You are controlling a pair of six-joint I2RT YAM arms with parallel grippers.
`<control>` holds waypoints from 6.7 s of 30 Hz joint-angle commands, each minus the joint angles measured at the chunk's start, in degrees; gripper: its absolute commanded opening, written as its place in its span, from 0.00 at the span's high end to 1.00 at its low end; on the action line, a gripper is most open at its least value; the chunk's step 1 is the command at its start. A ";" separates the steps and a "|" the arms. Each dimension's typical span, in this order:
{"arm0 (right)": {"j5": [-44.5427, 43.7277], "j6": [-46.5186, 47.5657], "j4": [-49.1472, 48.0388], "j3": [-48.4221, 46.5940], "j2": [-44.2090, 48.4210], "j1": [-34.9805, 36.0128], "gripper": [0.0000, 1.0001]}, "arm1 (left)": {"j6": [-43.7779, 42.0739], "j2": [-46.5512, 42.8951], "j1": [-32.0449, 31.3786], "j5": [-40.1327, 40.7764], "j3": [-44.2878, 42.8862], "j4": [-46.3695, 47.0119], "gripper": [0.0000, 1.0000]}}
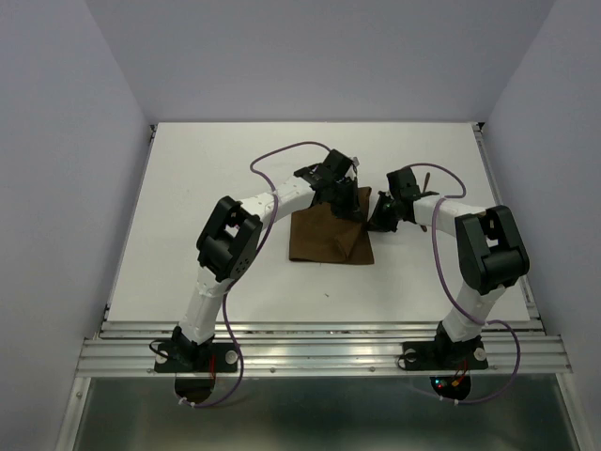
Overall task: Fold the napkin into a case and place the utensils inside
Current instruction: Fold the rectangle-folded napkin at the center of the board, then smooth out the square-folded napkin at the center of the board.
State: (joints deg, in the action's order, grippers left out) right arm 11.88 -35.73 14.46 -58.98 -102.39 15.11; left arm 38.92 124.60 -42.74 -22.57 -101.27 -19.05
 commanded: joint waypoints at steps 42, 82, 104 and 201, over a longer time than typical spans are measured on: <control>-4.06 -13.85 -11.38 14.77 10.02 0.71 0.81 | 1.16 -1.81 -1.12 -0.20 -2.52 0.07 1.00; -1.33 -13.58 -13.40 12.22 6.32 0.71 0.94 | -9.29 -6.56 -1.20 -3.18 -8.50 -14.69 1.00; -1.51 -13.85 -13.58 13.01 6.68 0.71 0.94 | -3.50 -5.50 -1.20 -3.71 -2.53 -7.15 1.00; -14.60 0.83 3.03 -6.66 7.31 2.11 0.84 | -15.63 -18.71 13.82 1.12 18.60 -4.69 1.00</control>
State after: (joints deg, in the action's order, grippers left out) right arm -3.44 -36.14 20.51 -60.66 -90.67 18.76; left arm 23.33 105.41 -32.10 -22.44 -74.50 -24.73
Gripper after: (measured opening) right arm 0.165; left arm 0.019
